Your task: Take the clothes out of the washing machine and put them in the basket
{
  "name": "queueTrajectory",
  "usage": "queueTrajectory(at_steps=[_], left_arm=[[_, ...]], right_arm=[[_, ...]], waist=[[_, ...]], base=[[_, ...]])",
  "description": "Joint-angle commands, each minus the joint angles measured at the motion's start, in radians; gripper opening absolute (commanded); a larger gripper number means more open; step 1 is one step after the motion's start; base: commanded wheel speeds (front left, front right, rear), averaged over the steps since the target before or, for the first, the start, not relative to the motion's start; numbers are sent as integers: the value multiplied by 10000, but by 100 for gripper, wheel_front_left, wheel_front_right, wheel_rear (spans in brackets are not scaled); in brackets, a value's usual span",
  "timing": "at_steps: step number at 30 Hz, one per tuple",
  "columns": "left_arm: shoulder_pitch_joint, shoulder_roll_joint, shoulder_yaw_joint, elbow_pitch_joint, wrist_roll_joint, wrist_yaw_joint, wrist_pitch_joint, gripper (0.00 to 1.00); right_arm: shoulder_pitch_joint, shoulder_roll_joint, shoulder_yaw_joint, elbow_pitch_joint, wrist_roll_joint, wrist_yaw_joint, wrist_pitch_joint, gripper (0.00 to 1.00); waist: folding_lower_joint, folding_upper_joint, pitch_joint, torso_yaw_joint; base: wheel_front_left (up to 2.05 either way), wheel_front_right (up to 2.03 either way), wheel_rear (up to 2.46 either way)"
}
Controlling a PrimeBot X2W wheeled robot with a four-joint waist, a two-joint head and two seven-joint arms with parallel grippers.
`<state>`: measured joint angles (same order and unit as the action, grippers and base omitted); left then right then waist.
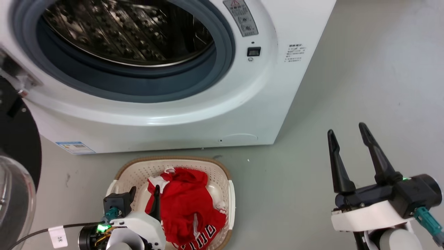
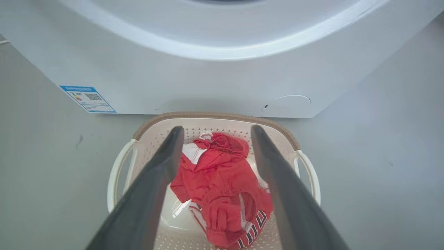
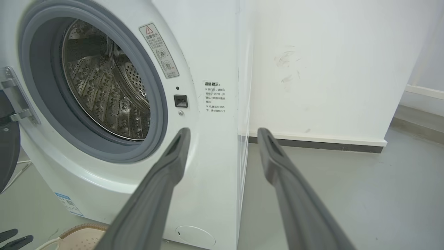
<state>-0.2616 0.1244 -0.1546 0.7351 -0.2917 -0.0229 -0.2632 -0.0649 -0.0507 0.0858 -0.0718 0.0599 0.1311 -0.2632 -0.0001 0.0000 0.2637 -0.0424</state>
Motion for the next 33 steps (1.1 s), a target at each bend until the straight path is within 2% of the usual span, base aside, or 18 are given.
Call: queueTrajectory(at_steps=[1,10,17,25,33], left_arm=[[153,-39,95,-183,92,57,-21,100],[1341,-507,1257,-3075,1264,62,-22,100],[2222,-690,1587,-5137,1958,46,-22,100],[2885,-738,1509,-6569,2433,283,-21,100],[3126,-744,1400,-7111,2639,430,-21,100]], right_arm=[[152,10,-14,25,-54,-7,-22,100],[636,10,-37,176,-70,-7,-22,100],[975,10,-109,312,11,-7,-22,100],[1277,10,-259,438,48,-7,-22,100],[1388,10,-519,517,-45,-7,-22,100]], waist=[[1,0,-400,213],[1,0,-1223,488],[1,0,-1760,581],[1,0,-2293,509],[1,0,-2562,469]], base=[[0,0,0],[0,0,0],[0,0,0],[0,0,0],[0,0,0]])
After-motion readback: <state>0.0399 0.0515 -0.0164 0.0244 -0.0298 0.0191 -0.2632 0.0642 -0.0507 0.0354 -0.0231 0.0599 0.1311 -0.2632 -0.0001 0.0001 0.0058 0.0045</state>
